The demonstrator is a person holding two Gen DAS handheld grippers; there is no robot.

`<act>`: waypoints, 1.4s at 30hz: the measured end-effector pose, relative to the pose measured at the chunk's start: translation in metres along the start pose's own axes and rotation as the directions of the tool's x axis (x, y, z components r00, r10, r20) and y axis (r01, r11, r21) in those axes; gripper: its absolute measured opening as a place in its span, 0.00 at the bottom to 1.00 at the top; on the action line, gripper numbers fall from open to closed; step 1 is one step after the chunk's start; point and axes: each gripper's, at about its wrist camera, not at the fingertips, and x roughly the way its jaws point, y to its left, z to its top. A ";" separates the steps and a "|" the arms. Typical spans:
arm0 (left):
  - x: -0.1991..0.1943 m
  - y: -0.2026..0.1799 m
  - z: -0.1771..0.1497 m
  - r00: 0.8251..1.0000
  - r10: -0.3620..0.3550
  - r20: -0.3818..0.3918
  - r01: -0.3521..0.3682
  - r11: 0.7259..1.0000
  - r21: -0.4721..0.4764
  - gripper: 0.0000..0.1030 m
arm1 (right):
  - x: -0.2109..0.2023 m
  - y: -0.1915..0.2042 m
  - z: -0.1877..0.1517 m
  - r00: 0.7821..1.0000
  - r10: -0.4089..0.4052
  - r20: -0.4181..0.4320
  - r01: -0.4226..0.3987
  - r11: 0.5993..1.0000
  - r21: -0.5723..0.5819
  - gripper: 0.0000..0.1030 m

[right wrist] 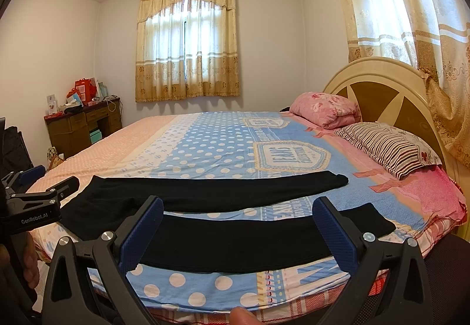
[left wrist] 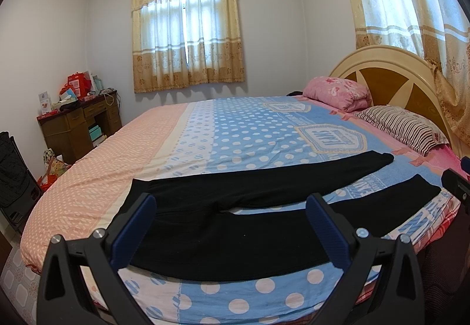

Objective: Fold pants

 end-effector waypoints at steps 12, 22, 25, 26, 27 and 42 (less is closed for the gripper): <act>0.000 0.002 0.001 1.000 0.000 -0.002 0.000 1.000 -0.002 1.00 | 0.003 0.000 -0.002 1.000 0.001 -0.007 -0.001 1.000 -0.007 0.99; 0.001 0.004 0.001 1.000 0.001 -0.004 -0.001 1.000 -0.004 1.00 | 0.007 0.002 -0.006 1.000 -0.001 -0.013 0.001 1.000 -0.013 0.99; 0.002 0.005 0.000 1.000 0.002 -0.005 -0.002 1.000 -0.007 1.00 | 0.009 0.004 -0.006 1.000 -0.002 -0.017 0.002 1.000 -0.017 0.99; 0.002 0.005 -0.001 1.000 0.002 -0.005 -0.003 1.000 -0.007 1.00 | 0.009 0.004 -0.007 1.000 -0.002 -0.017 0.002 1.000 -0.019 0.99; 0.003 0.006 -0.001 1.000 0.003 -0.007 -0.003 1.000 -0.008 1.00 | 0.010 0.004 -0.008 1.000 -0.003 -0.019 0.002 1.000 -0.019 0.99; 0.071 0.036 -0.007 0.994 0.076 -0.076 -0.069 0.994 0.083 1.00 | 0.071 -0.014 -0.029 0.991 -0.058 -0.124 0.053 0.998 -0.046 0.99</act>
